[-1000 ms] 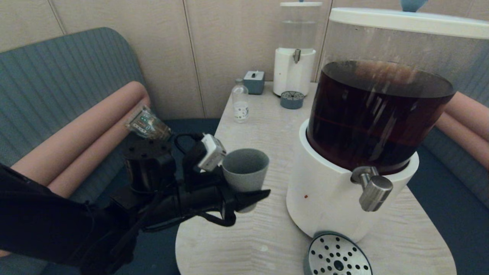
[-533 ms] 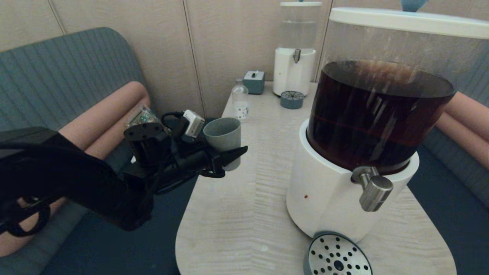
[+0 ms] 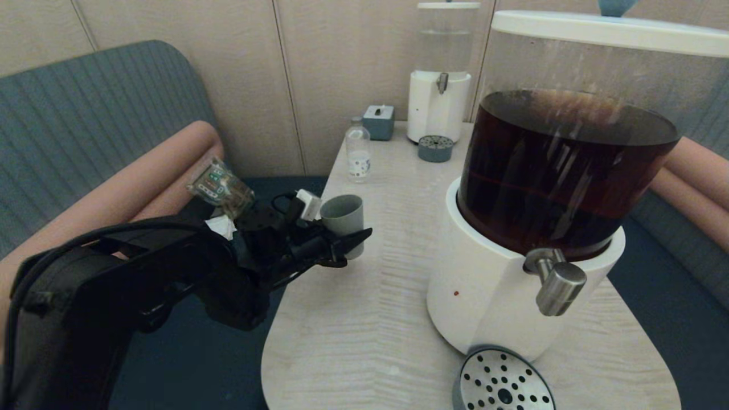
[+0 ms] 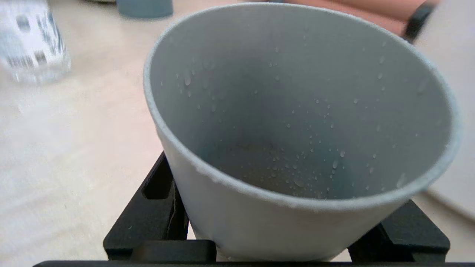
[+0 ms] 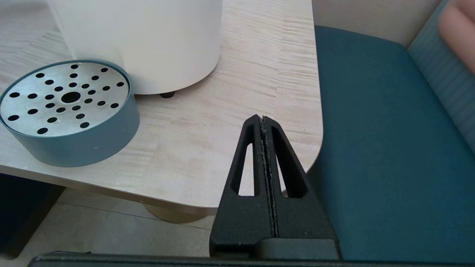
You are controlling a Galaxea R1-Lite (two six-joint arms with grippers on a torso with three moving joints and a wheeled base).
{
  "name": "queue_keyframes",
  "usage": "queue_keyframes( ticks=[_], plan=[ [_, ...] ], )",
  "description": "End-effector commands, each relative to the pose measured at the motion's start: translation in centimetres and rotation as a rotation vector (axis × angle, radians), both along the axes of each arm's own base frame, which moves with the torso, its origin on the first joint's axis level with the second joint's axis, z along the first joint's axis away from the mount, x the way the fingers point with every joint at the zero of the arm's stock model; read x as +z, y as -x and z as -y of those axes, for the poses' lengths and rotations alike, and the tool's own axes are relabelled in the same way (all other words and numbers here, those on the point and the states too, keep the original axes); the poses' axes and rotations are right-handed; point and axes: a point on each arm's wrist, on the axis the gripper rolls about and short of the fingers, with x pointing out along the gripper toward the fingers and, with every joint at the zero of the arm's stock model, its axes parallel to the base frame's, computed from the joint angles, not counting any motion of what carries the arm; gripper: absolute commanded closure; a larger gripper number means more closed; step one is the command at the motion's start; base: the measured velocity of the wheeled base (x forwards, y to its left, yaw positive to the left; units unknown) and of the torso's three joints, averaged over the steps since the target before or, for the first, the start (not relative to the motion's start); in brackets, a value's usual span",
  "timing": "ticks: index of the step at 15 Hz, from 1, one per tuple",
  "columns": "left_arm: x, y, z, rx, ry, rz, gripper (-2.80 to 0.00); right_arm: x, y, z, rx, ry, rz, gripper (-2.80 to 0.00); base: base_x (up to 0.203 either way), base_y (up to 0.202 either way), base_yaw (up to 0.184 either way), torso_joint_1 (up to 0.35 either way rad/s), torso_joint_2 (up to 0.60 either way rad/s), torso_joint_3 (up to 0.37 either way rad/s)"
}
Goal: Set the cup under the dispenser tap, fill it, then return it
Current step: Place the cup next to the water dispenser
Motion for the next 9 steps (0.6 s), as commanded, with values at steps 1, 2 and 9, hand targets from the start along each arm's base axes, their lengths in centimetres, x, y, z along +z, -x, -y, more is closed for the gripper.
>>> queue_keyframes(
  ticks=[1, 2, 9],
  plan=[
    [-2.7, -1.1, -0.1, 0.006, -0.011, -0.032, 0.0, -0.3, 0.0, 0.0, 0.001, 0.001, -0.001, 0.0, 0.0, 0.0, 0.0, 0.0, 0.0, 0.0],
    [-3.1, -1.3, -0.1, 0.007, -0.012, -0.036, 0.0, -0.3, 0.0, 0.0, 0.001, 0.001, -0.001, 0.0, 0.0, 0.0, 0.0, 0.0, 0.0, 0.0],
    [-3.7, -1.4, 0.0, 0.008, -0.011, -0.035, 0.0, -0.3, 0.0, 0.0, 0.001, 0.001, -0.001, 0.0, 0.0, 0.0, 0.0, 0.0, 0.0, 0.0]
  ],
)
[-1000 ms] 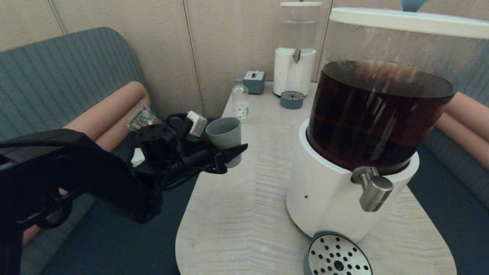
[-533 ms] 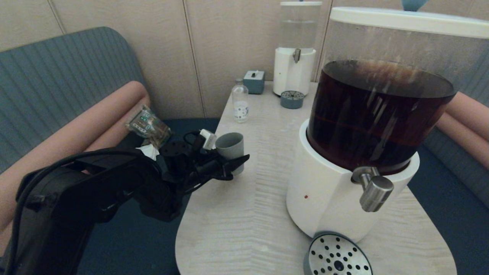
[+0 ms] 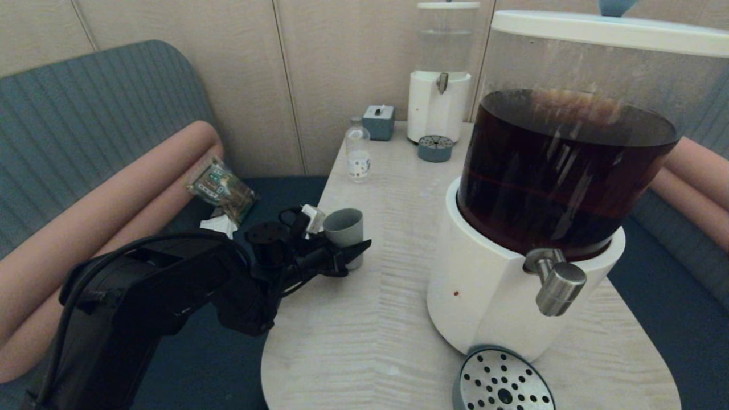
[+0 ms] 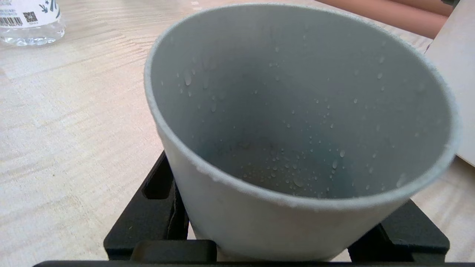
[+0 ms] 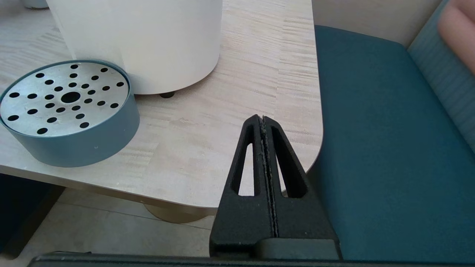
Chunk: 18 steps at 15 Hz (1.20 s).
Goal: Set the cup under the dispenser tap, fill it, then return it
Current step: Place the cup next to the water dispenser
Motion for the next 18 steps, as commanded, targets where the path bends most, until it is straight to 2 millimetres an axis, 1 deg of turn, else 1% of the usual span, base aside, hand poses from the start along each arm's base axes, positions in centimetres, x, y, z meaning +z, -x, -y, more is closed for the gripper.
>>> queue_keyframes(
  ticks=[1, 3, 4, 8, 11, 12, 14, 18],
  plan=[
    [-0.1, 0.0, 0.0, -0.003, 0.001, 0.0, 0.0, -0.3, 0.0, 0.0, 0.001, 0.001, -0.001, 0.0, 0.0, 0.0, 0.0, 0.0, 0.0, 0.0],
    [-0.1, 0.0, 0.0, -0.002, 0.001, -0.001, 0.0, -0.3, 0.0, 0.0, 0.001, 0.001, -0.001, 0.0, 0.0, 0.0, 0.0, 0.0, 0.0, 0.0],
    [-0.1, 0.0, 0.0, -0.002, 0.001, -0.001, -2.8, -0.3, 0.0, 0.0, 0.001, 0.001, -0.001, 0.0, 0.0, 0.0, 0.0, 0.0, 0.0, 0.0],
    [0.6, 0.3, 0.0, -0.003, 0.008, 0.018, -2.8, -0.3, 0.0, 0.0, 0.001, 0.001, -0.001, 0.0, 0.0, 0.0, 0.0, 0.0, 0.0, 0.0],
    [1.3, 1.5, -0.4, -0.003, 0.005, 0.008, -2.8, -0.3, 0.0, 0.0, 0.001, 0.001, -0.001, 0.0, 0.0, 0.0, 0.0, 0.0, 0.0, 0.0],
    [1.6, 2.1, -0.6, -0.005, 0.001, -0.004, -2.8, -0.3, 0.0, 0.0, 0.001, 0.001, -0.001, 0.0, 0.0, 0.0, 0.0, 0.0, 0.0, 0.0],
    [2.1, 4.0, -1.2, -0.008, -0.012, -0.042, -2.8, -0.3, 0.0, 0.0, 0.002, 0.001, -0.001, 0.0, 0.0, 0.0, 0.0, 0.0, 0.0, 0.0],
    [4.1, 8.8, -2.6, -0.014, -0.037, -0.095, -2.8, -0.3, 0.0, 0.0, 0.001, 0.001, -0.001, 0.0, 0.0, 0.0, 0.0, 0.0, 0.0, 0.0]
  ],
)
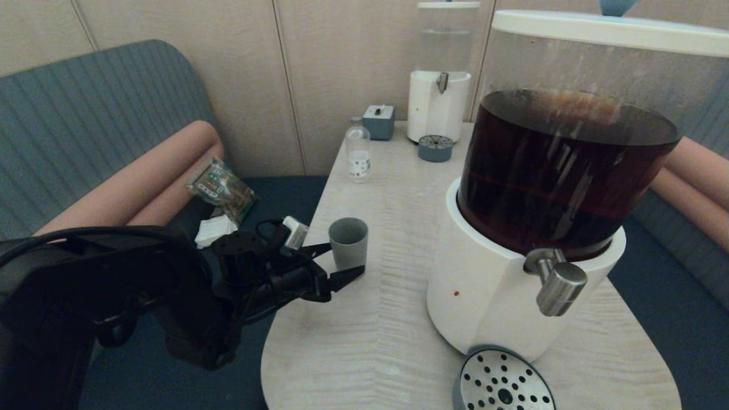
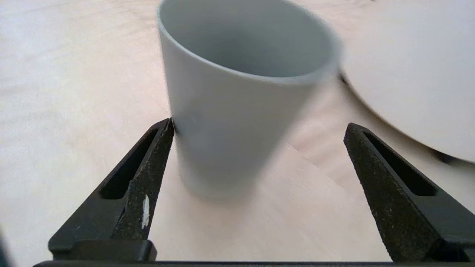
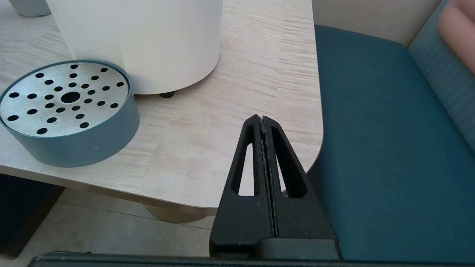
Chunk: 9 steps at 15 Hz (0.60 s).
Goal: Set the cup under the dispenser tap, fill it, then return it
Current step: Place the cup next to the water dispenser
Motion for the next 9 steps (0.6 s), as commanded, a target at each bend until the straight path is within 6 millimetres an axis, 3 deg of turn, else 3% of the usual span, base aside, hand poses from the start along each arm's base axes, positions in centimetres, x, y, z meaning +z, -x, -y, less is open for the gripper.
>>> queue_keyframes(
  ticks=[1, 9],
  plan=[
    [2.6, 2.4, -0.7, -0.004, 0.01, 0.034, -2.8, -0.3, 0.0, 0.0, 0.001, 0.001, -0.001, 0.0, 0.0, 0.0, 0.0, 0.0, 0.0, 0.0],
    [6.9, 8.4, -2.6, 0.004, 0.023, 0.085, -2.8, -0.3, 0.0, 0.0, 0.002, 0.001, -0.001, 0.0, 0.0, 0.0, 0.0, 0.0, 0.0, 0.0]
  ],
)
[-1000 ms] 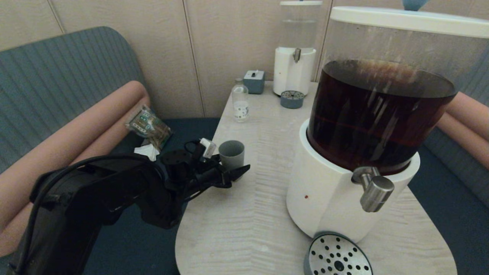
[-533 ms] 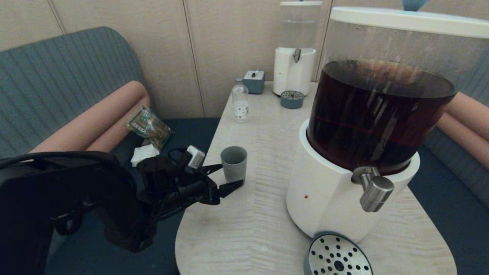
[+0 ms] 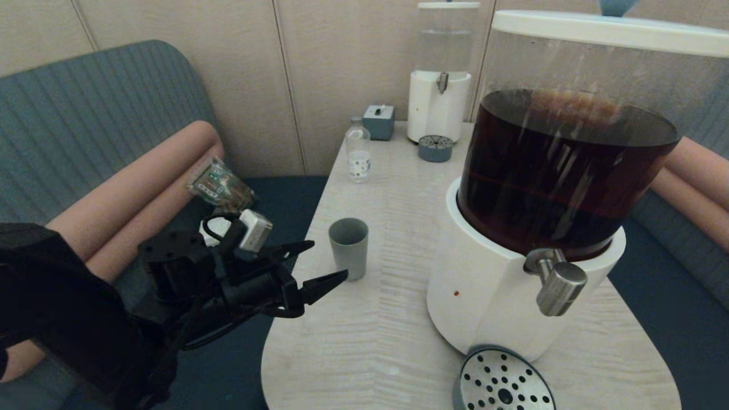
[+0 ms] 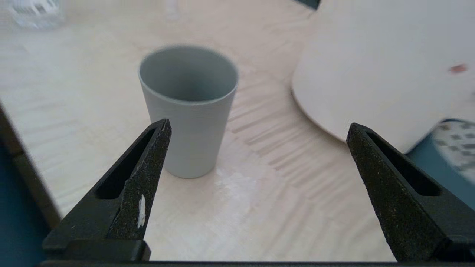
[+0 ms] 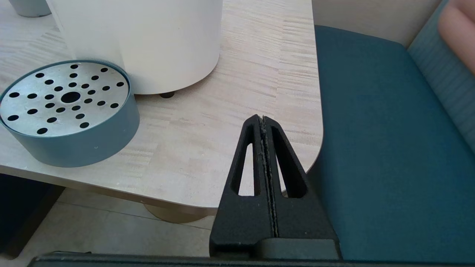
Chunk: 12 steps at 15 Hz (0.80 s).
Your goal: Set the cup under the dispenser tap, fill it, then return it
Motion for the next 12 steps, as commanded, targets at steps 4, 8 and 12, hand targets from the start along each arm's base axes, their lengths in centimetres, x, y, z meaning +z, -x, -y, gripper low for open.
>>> queue_keyframes(
  ticks=[4, 8, 12],
  plan=[
    [3.9, 5.7, -1.8, 0.032, 0.036, 0.095, 0.0, -0.3, 0.0, 0.0, 0.002, 0.0, -0.001, 0.0, 0.0, 0.0, 0.0, 0.0, 0.0, 0.0],
    [7.8, 9.2, -3.1, 0.124, 0.107, 0.247, 0.0, -0.3, 0.0, 0.0, 0.001, 0.0, -0.001, 0.0, 0.0, 0.0, 0.0, 0.0, 0.0, 0.0],
    [12.9, 13.6, -4.7, 0.211, 0.248, 0.453, 0.0, -0.3, 0.0, 0.0, 0.001, 0.0, -0.001, 0.0, 0.0, 0.0, 0.0, 0.0, 0.0, 0.0]
  ],
)
